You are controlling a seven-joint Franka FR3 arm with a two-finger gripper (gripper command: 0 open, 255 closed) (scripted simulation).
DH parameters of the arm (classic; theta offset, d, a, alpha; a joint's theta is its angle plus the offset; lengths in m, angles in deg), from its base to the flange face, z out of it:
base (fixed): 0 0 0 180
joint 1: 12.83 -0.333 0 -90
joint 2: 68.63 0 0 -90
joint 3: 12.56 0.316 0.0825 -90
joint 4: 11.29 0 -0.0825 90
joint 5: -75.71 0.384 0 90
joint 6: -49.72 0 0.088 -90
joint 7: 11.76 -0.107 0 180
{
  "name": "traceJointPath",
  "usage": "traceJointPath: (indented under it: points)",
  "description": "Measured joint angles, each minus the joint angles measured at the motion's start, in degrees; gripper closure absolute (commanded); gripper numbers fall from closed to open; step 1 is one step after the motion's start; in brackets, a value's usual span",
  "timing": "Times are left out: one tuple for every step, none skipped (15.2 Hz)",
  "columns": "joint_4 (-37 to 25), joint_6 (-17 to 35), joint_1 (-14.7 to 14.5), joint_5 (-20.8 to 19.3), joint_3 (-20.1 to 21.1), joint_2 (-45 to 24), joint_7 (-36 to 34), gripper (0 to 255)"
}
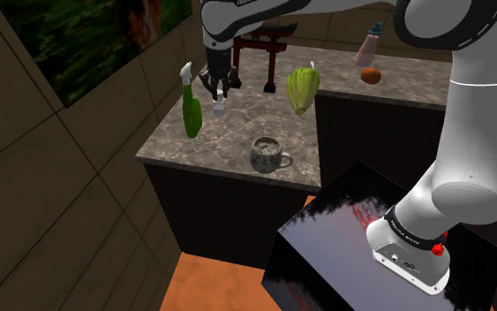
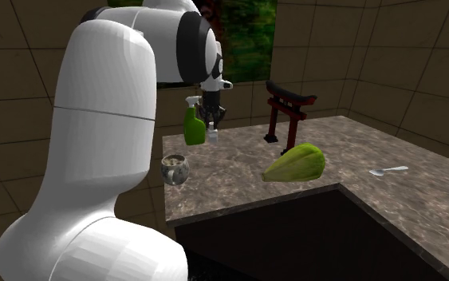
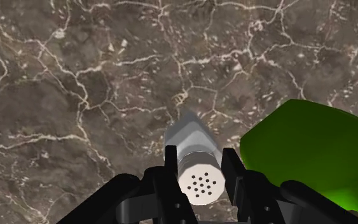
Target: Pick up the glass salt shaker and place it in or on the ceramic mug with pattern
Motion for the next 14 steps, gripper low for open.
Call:
traceJointPath:
  points:
    - [-0.59, -0.69, 0.03, 0.03, 0.0, 0.1, 0.07, 255]
    - [-1.2, -1.41, -0.01, 0.05, 0.02, 0.22, 0.03, 255]
    - [-1.55, -2.14, 0.07, 0.12, 0.03, 0.59, 0.15, 255]
    - [-2.18, -2.8, 0.04, 0.13, 0.05, 0.64, 0.13, 255]
    - [-2.72, -3.5, 0.03, 0.16, 0.06, 0.8, 0.13, 255]
    - [-3.38, -4.29, 0.0, 0.18, 0.08, 0.93, 0.12, 255]
    - [-3.99, -4.92, 0.0, 0.19, 0.09, 0.97, 0.15, 255]
    - [-4.39, -5.51, 0.01, 0.22, 0.1, 1.14, 0.17, 255]
    - [-5.22, -6.29, -0.03, 0.21, 0.11, 1.09, 0.15, 255]
    - [-5.9, -7.0, -0.08, 0.22, 0.13, 1.11, 0.11, 255]
    - [-6.54, -7.82, -0.08, 0.26, 0.15, 1.3, 0.15, 255]
    - [-7.0, -8.5, -0.08, 0.28, 0.16, 1.53, 0.14, 255]
    - [-8.12, -9.35, -0.08, 0.27, 0.14, 1.27, 0.22, 255]
    - [-9.42, -10.44, -0.08, 0.26, 0.13, 1.04, 0.28, 255]
